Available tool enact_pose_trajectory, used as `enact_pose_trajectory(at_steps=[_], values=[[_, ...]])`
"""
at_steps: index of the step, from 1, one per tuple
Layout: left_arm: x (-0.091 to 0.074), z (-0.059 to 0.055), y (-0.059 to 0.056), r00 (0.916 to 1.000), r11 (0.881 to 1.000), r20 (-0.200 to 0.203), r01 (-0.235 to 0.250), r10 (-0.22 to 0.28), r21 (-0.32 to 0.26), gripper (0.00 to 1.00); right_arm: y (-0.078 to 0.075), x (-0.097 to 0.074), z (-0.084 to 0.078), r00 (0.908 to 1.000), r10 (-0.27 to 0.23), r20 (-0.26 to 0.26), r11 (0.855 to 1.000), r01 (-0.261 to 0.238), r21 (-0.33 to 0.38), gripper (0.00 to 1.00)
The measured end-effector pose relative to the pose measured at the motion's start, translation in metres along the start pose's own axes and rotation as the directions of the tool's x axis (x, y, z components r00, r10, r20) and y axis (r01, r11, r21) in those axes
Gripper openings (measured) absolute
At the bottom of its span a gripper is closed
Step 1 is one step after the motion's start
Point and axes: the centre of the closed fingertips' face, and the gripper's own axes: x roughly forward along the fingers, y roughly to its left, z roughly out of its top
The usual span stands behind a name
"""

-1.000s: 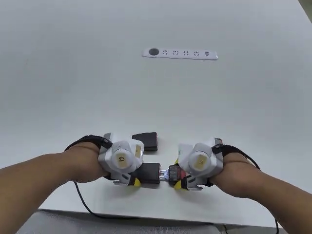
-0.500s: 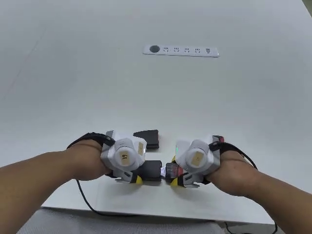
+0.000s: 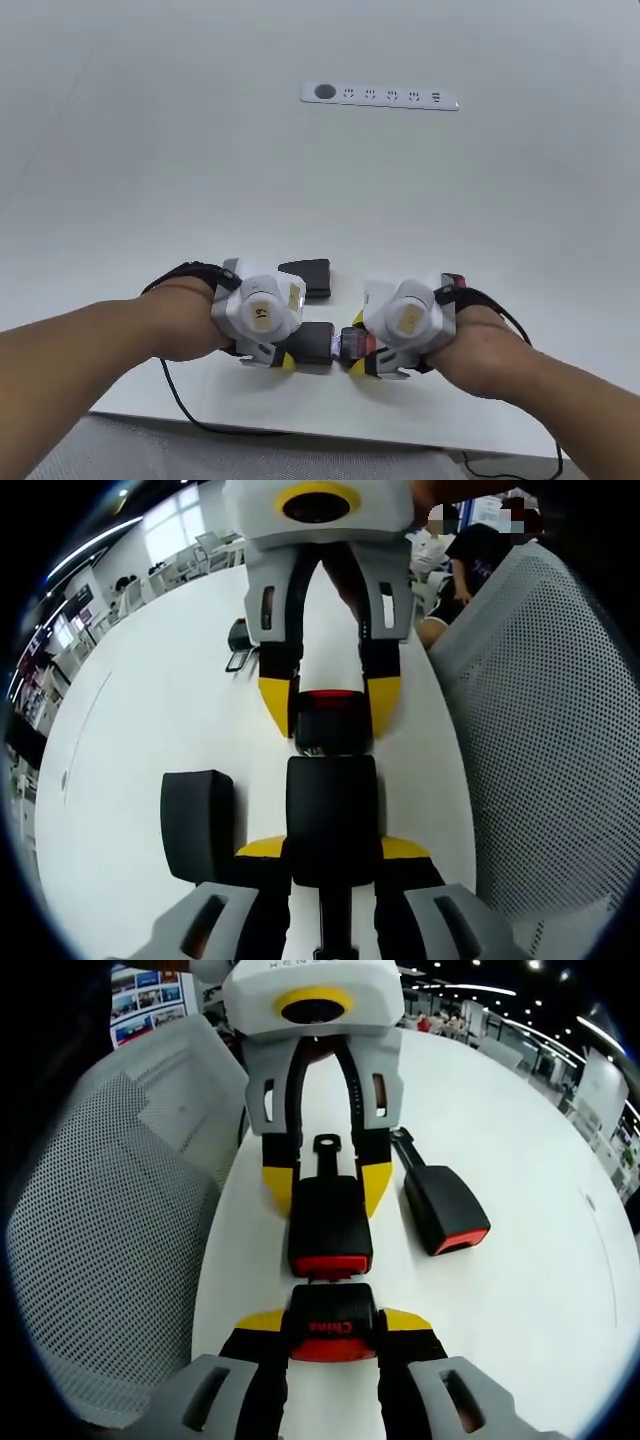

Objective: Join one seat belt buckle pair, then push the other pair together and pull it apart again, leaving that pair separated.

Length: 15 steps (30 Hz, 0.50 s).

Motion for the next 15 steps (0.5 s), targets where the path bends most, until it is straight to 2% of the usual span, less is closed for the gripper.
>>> enact_pose_trajectory(at_steps=[4,7,15], values=[[-0.0009,-0.001,-0.0002,1.0,1.0,-0.001,0.002,-0.002,0.0,0.32,0.0003,0.0007,-0.003,0.9999,-0.006,0.014,1.0,0.006,-0.01,0.3],[-0.0016,-0.0033,0.0002,0.9994,1.0,0.035,-0.007,0.008,-0.029,0.32,-0.0013,0.0039,-0.006,0.9997,-0.005,0.022,1.0,0.006,-0.015,0.3],[-0.0014,-0.0023,-0.0022,0.9993,1.0,0.035,-0.012,0.013,-0.026,0.32,-0.0015,0.0022,-0.0053,0.9998,-0.006,0.019,1.0,0.006,-0.025,0.3]])
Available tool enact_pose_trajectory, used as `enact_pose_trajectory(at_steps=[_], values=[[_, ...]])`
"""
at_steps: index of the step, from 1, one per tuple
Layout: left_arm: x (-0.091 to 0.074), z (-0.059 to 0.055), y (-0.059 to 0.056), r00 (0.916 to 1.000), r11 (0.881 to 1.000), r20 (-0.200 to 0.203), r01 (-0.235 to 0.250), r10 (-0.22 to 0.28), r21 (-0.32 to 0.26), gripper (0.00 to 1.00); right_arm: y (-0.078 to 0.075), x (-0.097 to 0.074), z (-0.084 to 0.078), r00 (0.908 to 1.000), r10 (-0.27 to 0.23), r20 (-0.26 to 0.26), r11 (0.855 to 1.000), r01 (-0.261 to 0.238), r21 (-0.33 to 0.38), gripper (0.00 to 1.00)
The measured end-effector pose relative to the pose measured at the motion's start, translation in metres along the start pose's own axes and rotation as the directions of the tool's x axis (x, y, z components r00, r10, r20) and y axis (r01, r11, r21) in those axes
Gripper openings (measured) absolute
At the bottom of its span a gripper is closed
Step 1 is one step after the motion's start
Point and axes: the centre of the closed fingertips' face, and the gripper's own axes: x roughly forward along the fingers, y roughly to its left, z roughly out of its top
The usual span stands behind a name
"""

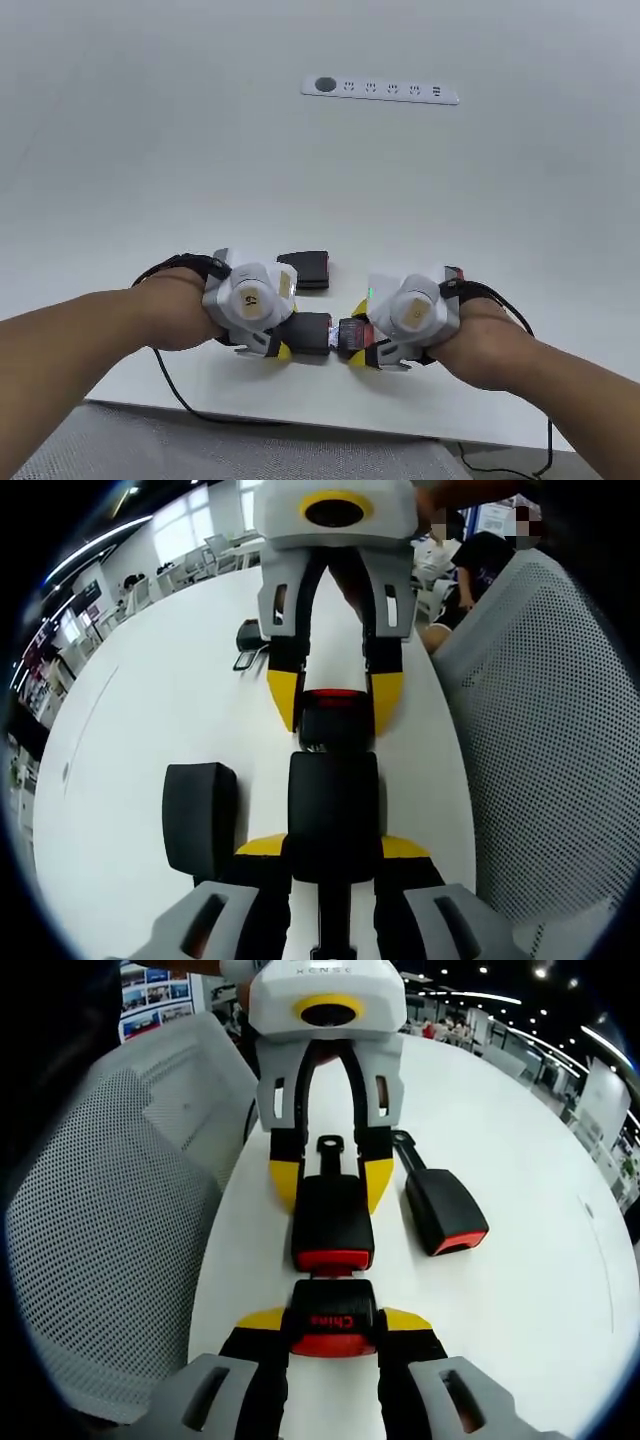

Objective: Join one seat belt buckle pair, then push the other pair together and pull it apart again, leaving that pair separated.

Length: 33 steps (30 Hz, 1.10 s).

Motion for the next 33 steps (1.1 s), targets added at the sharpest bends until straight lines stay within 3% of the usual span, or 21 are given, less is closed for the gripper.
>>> enact_pose_trajectory(at_steps=[13,22,26,33], values=[[0.0,-0.002,0.001,0.9999,1.0,0.011,-0.011,0.012,-0.022,0.32,0.001,-0.002,0.002,1.0,-0.006,-0.006,1.0,0.006,0.008,0.31],[0.001,-0.001,0.001,0.9999,1.0,-0.012,-0.002,0.002,-0.006,0.34,0.0,0.0,0.001,0.9998,0.01,-0.017,1.0,-0.01,-0.004,0.33],[-0.002,0.001,0.004,0.9997,1.0,-0.018,-0.019,0.019,0.0,0.41,-0.001,-0.002,0.004,0.9999,0.003,-0.013,1.0,-0.003,-0.002,0.33],[-0.018,0.014,0.001,0.9991,0.999,0.019,-0.038,0.038,-0.02,0.42,0.001,-0.015,0.009,0.9997,-0.02,0.01,1.0,0.02,0.009,0.34]])
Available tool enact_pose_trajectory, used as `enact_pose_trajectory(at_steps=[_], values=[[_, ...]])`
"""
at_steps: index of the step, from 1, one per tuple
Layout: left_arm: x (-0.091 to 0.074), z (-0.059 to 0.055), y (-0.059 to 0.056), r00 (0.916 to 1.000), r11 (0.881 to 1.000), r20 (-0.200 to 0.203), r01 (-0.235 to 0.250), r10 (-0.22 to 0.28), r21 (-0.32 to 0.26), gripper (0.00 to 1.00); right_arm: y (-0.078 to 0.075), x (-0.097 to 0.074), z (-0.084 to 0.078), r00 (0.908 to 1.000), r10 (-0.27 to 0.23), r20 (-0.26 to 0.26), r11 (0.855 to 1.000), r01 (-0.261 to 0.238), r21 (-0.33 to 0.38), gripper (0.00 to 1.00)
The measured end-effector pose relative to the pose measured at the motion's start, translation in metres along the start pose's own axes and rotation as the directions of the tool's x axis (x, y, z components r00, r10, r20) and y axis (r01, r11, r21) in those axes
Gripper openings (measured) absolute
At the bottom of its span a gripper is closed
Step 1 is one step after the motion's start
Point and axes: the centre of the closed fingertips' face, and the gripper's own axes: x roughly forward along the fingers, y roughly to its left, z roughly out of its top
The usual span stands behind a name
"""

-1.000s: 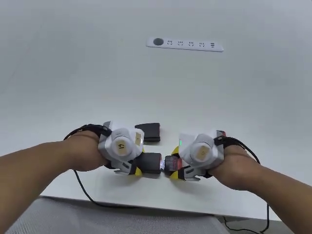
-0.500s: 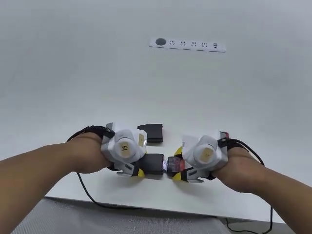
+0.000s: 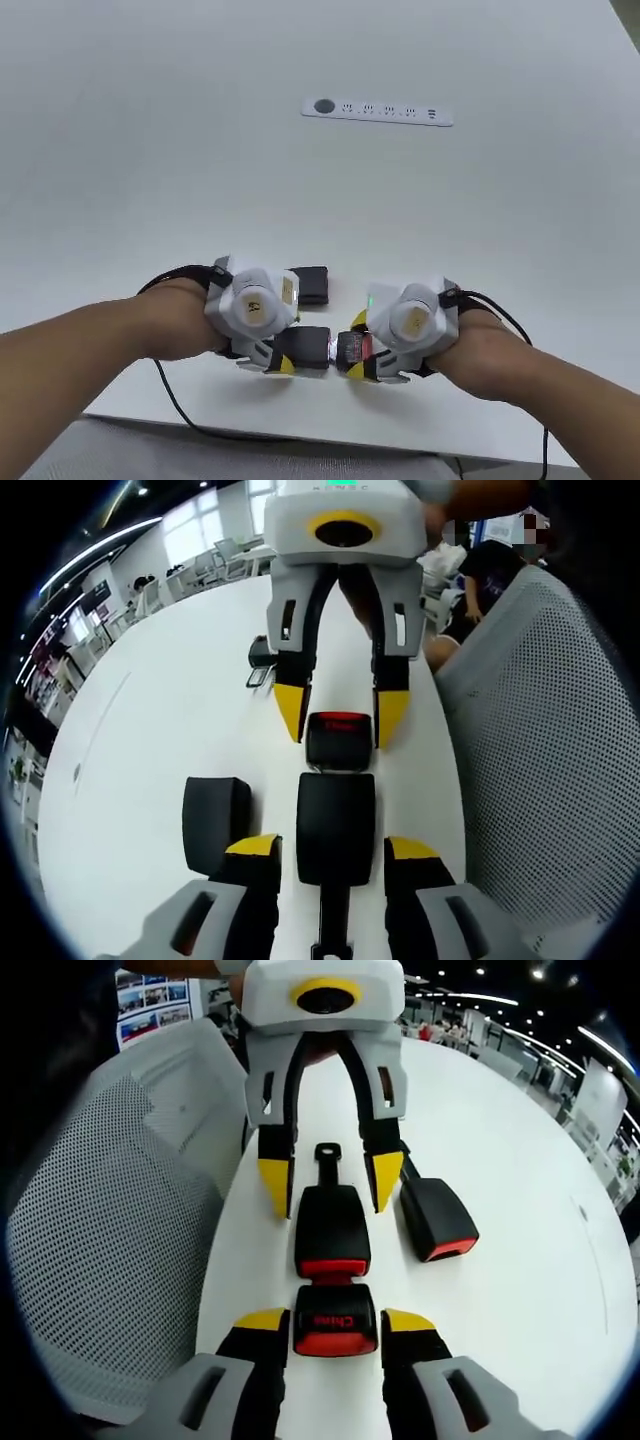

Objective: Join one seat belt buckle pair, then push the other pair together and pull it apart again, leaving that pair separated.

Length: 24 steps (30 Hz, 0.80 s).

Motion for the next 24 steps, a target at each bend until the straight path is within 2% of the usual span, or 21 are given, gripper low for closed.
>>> enact_pose_trajectory(at_steps=[2,5,7,9,12,14,17,20,24], values=[[-0.005,-0.001,0.001,0.9999,1.0,-0.009,-0.011,0.011,0.004,0.42,-0.001,-0.005,0.0,1.0,-0.008,0.001,1.0,0.008,-0.003,0.33],[-0.014,0.005,0.003,0.9995,1.0,0.007,-0.031,0.031,-0.005,0.41,-0.006,-0.014,0.002,0.9995,-0.029,0.012,1.0,0.029,0.0,0.33],[-0.013,0.005,0.005,0.9991,0.999,0.01,-0.041,0.041,-0.001,0.41,-0.01,-0.018,0.003,0.999,-0.041,0.02,0.999,0.041,0.004,0.32],[-0.016,0.008,0.011,0.9985,0.999,0.014,-0.052,0.052,-0.009,0.41,-0.016,-0.022,0.003,0.9982,-0.055,0.022,0.998,0.055,0.005,0.31],[-0.015,0.006,0.018,0.9983,0.998,0.007,-0.057,0.058,-0.013,0.41,-0.025,-0.03,0.001,0.9969,-0.076,0.02,0.997,0.076,0.004,0.31],[-0.016,0.008,0.027,0.9973,0.997,0.02,-0.07,0.07,-0.022,0.41,-0.031,-0.033,-0.001,0.9961,-0.086,0.019,0.996,0.086,0.01,0.31],[-0.018,0.014,0.037,0.9954,0.996,0.036,-0.088,0.089,-0.032,0.41,-0.039,-0.04,-0.008,0.9946,-0.103,0.012,0.994,0.103,0.024,0.31],[-0.017,0.015,0.049,0.9941,0.995,0.043,-0.098,0.099,-0.036,0.41,-0.046,-0.044,-0.015,0.9936,-0.113,0.006,0.993,0.113,0.034,0.31],[-0.014,0.016,0.059,0.994,0.994,0.031,-0.103,0.104,-0.033,0.42,-0.056,-0.052,-0.028,0.9916,-0.128,-0.014,0.991,0.129,0.046,0.32]])
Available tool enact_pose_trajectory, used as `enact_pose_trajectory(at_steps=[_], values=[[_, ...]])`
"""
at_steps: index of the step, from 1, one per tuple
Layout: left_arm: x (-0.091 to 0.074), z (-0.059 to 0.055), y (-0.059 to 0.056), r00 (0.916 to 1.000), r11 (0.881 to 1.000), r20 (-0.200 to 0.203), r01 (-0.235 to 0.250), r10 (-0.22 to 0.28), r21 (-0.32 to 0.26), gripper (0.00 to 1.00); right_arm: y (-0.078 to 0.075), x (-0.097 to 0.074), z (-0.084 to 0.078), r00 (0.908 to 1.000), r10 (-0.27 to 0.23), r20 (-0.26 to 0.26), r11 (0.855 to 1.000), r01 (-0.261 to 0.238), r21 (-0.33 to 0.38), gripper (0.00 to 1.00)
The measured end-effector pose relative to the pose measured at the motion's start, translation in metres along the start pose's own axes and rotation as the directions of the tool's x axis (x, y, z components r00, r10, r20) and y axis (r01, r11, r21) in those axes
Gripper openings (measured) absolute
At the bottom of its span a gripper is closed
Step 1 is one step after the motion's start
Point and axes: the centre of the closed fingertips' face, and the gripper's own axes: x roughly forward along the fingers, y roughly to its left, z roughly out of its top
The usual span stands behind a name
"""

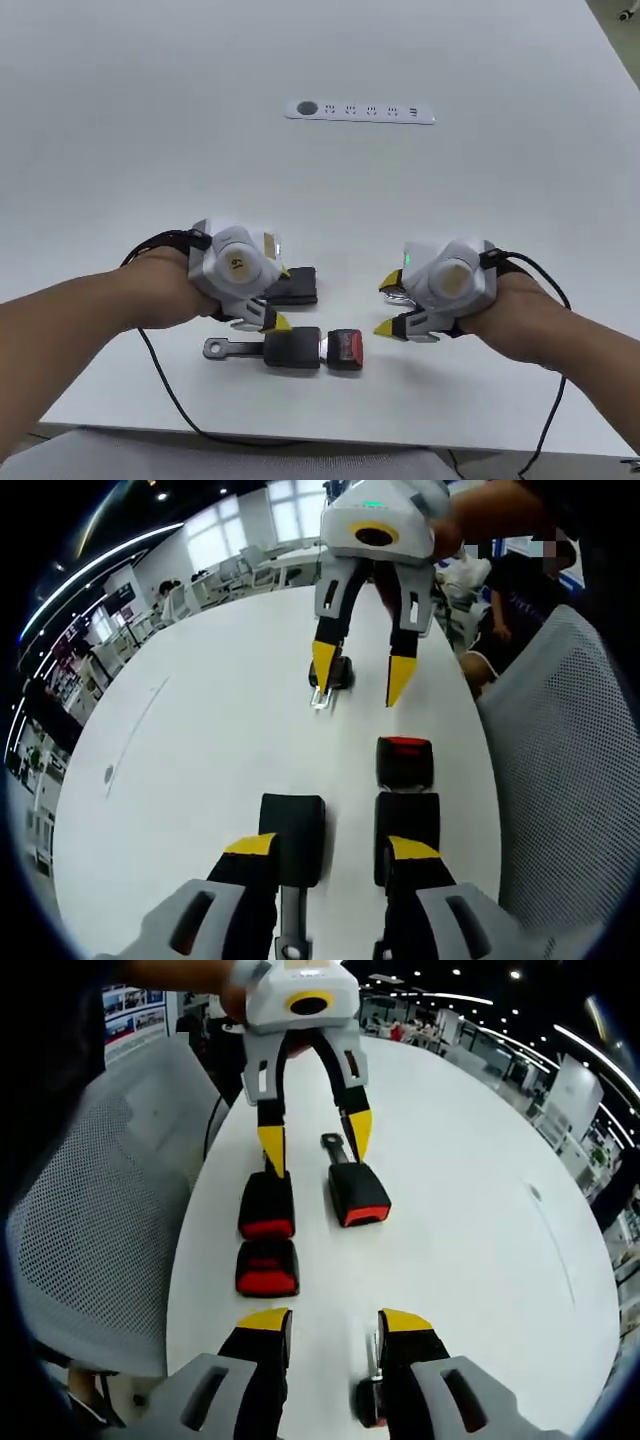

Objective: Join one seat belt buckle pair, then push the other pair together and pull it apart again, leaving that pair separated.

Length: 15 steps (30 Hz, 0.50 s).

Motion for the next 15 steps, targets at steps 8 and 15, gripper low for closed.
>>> enact_pose_trajectory(at_steps=[8,15], values=[[0.009,0.003,0.012,1.0,1.0,-0.002,0.003,-0.002,0.023,0.44,-0.021,-0.01,-0.022,0.9997,-0.018,-0.019,1.0,0.018,0.014,0.32],[0.016,0.002,0.022,0.9998,1.0,-0.018,0.003,-0.003,0.025,0.44,-0.035,-0.015,-0.04,0.9987,-0.017,-0.049,1.0,0.017,0.008,0.33]])
